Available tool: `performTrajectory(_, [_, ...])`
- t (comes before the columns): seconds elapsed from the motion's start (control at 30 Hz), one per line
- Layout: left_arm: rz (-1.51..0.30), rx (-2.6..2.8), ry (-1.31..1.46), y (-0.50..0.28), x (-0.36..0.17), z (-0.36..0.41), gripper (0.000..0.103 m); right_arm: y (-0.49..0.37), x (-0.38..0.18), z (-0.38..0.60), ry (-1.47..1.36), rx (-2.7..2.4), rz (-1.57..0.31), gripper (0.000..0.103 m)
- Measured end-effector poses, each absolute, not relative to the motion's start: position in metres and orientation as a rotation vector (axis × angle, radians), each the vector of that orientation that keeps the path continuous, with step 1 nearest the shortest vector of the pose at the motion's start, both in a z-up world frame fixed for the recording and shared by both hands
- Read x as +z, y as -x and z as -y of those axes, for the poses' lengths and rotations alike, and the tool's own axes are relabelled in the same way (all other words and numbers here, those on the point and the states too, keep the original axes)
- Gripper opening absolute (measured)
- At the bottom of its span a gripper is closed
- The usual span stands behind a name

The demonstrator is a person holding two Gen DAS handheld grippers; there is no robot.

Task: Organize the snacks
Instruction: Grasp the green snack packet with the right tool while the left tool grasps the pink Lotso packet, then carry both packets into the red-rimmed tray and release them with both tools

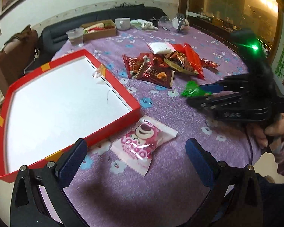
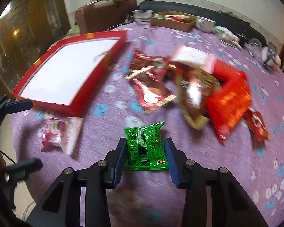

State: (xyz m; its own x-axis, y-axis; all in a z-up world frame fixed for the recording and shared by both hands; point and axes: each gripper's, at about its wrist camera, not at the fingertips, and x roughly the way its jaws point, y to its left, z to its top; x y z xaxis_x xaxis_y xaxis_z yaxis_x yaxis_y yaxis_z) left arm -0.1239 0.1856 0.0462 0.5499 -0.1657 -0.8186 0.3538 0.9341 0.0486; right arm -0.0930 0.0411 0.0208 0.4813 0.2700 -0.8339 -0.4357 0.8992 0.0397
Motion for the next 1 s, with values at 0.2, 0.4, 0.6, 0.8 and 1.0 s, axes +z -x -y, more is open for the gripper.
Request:
performTrajectory(0.2, [-1.026, -0.365, -0.17, 0.11, 0.034, -0.175, 0.094, 0.094, 0.023, 0.014, 0.106, 0.372, -0.982, 0.04])
performTrajectory(0.4, [-1.033, -0.421, -0.185, 0.11, 0.028, -0.163, 0.072, 0.096, 0.022, 0.049, 0.002, 0.405, -0.948, 0.038])
performTrajectory(0.6, [-1.016, -0.471, -0.208, 0.116, 0.027, -0.148, 0.051, 0.099, 0.022, 0.041, 0.057, 0.383, -0.938, 0.039])
performTrajectory(0.8, [-1.001, -0.459, -0.264, 0.115, 0.021, -0.137, 0.066, 0.1, 0.021, 0.042, 0.054, 0.389, -0.937, 0.04])
performTrajectory(1.0, [-0.962, -0.457, -0.259, 0.113, 0.014, -0.13, 0.06, 0.099, 0.02, 0.042, 0.056, 0.395, -0.936, 0.042])
